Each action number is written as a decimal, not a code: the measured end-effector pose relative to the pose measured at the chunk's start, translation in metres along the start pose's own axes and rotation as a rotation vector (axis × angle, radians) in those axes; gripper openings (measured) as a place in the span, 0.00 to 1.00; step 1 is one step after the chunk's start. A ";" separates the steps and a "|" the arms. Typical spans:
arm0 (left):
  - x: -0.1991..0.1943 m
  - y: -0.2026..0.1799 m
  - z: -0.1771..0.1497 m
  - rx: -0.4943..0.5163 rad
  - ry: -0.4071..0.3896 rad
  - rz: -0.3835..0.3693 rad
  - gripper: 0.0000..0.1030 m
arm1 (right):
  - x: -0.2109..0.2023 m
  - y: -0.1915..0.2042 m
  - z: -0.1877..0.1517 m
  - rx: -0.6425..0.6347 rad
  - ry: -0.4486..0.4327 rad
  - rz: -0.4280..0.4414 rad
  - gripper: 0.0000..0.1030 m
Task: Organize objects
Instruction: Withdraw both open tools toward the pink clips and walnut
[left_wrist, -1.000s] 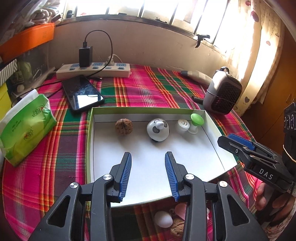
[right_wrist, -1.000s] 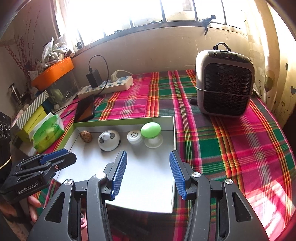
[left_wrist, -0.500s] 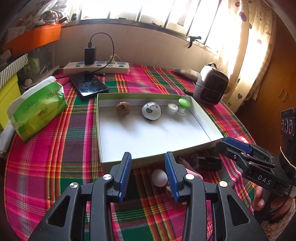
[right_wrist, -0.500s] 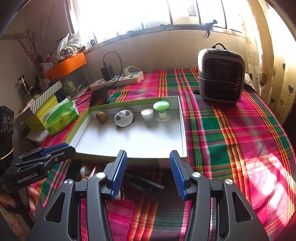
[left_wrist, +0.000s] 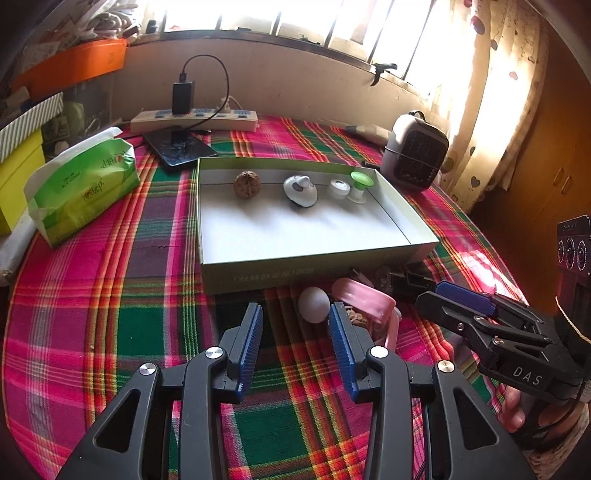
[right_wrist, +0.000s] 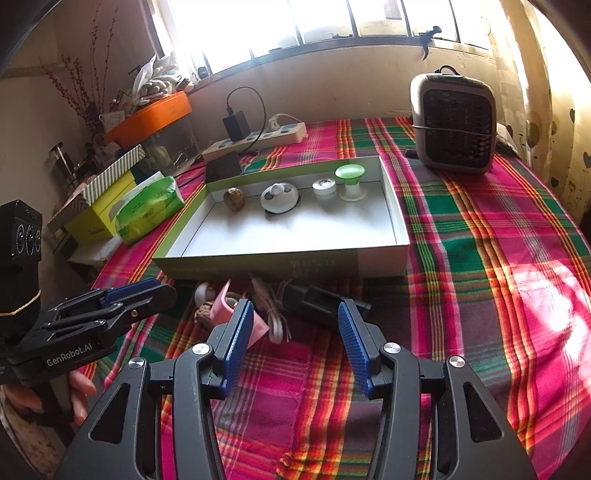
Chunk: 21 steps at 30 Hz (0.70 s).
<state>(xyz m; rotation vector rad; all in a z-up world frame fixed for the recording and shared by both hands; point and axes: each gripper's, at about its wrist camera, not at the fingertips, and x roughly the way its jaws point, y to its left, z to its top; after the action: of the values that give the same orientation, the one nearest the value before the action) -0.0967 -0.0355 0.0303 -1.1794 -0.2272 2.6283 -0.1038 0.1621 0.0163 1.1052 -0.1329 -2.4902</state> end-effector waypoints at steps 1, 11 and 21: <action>0.000 0.001 -0.001 -0.003 0.001 0.002 0.35 | 0.001 0.003 -0.002 -0.003 0.001 0.007 0.48; -0.001 0.011 -0.011 -0.033 0.007 0.000 0.35 | 0.020 0.029 -0.012 -0.032 0.068 0.049 0.48; 0.000 0.017 -0.012 -0.050 0.013 -0.011 0.35 | 0.030 0.037 -0.016 -0.097 0.092 -0.052 0.48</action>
<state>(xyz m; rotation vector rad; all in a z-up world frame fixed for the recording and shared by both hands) -0.0905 -0.0507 0.0179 -1.2070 -0.2982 2.6187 -0.0978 0.1175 -0.0061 1.1938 0.0426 -2.4578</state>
